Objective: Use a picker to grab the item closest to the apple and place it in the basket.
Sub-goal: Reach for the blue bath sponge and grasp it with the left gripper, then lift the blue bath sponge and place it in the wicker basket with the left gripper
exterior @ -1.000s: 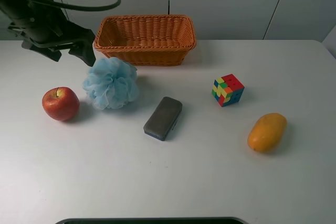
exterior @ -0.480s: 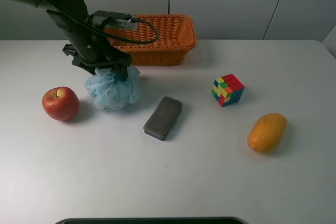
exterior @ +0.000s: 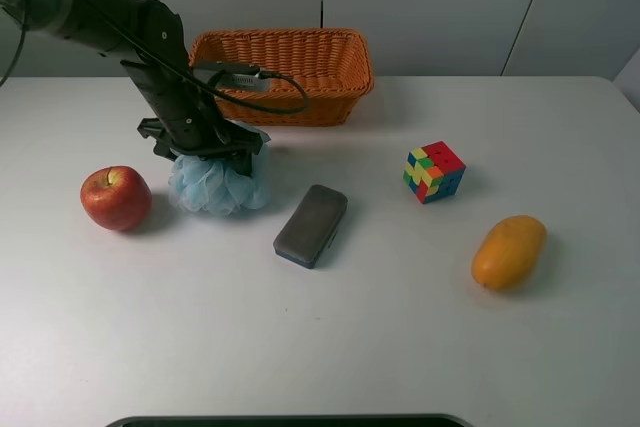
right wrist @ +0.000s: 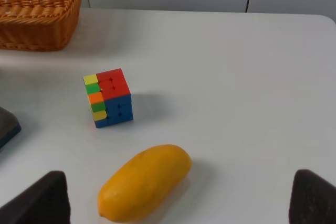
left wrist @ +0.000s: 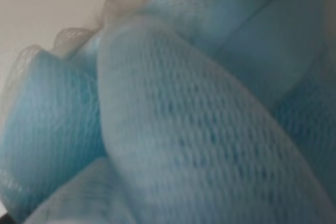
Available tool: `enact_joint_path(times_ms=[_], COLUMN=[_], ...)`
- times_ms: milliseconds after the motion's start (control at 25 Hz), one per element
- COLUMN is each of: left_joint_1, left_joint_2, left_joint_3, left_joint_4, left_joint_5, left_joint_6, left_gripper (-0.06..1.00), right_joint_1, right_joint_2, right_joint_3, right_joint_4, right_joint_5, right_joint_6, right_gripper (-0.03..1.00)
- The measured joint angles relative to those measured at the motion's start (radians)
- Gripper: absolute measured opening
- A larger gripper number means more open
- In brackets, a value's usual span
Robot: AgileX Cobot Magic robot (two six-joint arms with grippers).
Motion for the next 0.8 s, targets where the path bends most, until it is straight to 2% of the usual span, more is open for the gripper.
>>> enact_joint_path(times_ms=[120,200,560,800], left_joint_1=[0.000,0.000,0.000,0.000], left_joint_2=[0.002,0.002,0.002,-0.003], left_joint_3=[0.000,0.000,-0.002,-0.074], left_joint_4=[-0.004,-0.006,-0.018,-0.020], left_joint_5=[-0.004,-0.005,-0.008,0.121], left_joint_6=[0.000,0.000,0.002,-0.004], left_gripper=[0.67,0.53,0.52,0.49], right_joint_1=[0.000,0.000,0.000,0.000], right_joint_2=[0.000,0.000,0.000,0.000], right_joint_3=[0.000,0.000,0.000,0.000], right_joint_4=[0.000,0.000,0.000,0.000], right_joint_5=[0.000,0.000,0.000,0.000], right_joint_6=[0.000,0.000,0.000,0.000], right_gripper=[0.63,0.63,0.63,0.63])
